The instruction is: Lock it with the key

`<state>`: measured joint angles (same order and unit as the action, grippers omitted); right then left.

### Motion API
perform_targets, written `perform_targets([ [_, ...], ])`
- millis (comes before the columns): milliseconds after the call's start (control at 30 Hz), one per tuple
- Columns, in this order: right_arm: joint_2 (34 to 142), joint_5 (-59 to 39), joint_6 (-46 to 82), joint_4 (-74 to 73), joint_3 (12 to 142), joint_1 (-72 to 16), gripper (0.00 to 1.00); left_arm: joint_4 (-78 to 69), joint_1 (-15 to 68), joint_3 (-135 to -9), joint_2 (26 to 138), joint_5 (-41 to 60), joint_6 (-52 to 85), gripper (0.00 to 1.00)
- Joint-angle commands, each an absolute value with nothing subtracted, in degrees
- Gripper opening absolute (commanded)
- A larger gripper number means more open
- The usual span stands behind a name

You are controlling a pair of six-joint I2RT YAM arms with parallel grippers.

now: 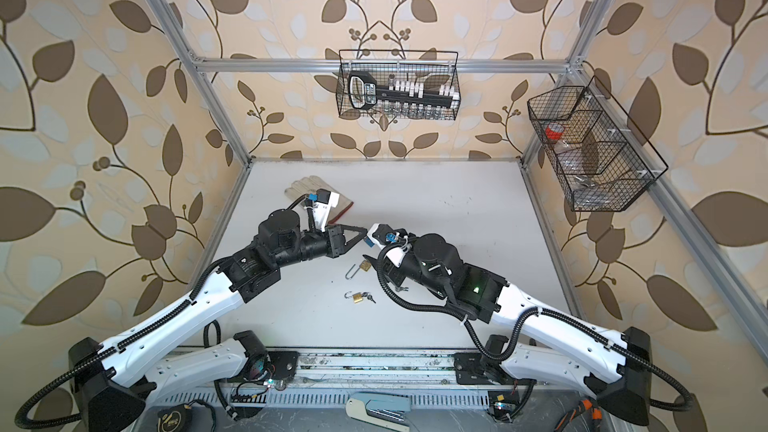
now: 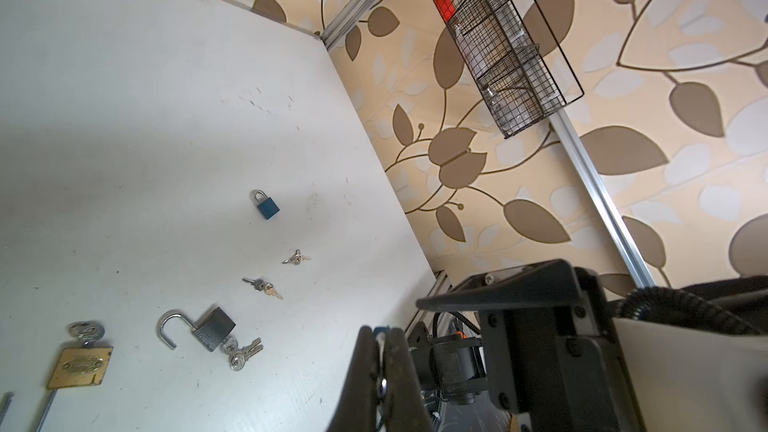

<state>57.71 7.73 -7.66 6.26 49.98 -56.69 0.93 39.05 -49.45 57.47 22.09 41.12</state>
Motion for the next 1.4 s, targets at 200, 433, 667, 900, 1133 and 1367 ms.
perform_targets([
  [200,60.98,12.97,-9.05,3.79,51.62,-56.95,0.59,-2.55,39.44,-49.40,55.20,22.67,41.22,0.00],
  [433,61.44,10.89,-8.74,3.19,52.47,-56.95,0.52,-2.31,39.38,-49.21,54.76,23.19,41.09,0.00],
  [667,61.78,9.80,-8.34,2.22,53.37,-56.95,0.48,-2.11,39.39,-48.96,54.76,23.64,40.95,0.00],
  [900,62.35,9.25,-8.09,2.55,53.86,-56.95,0.40,-1.93,39.43,-49.04,54.93,23.81,40.87,0.00],
  [1133,62.35,8.56,-7.84,2.65,53.92,-56.95,0.26,-1.71,39.39,-49.04,54.86,23.77,40.86,0.00],
  [1367,61.48,10.02,-7.65,6.37,53.22,-55.50,0.05,6.69,39.41,-52.58,54.45,19.58,36.55,0.23],
])
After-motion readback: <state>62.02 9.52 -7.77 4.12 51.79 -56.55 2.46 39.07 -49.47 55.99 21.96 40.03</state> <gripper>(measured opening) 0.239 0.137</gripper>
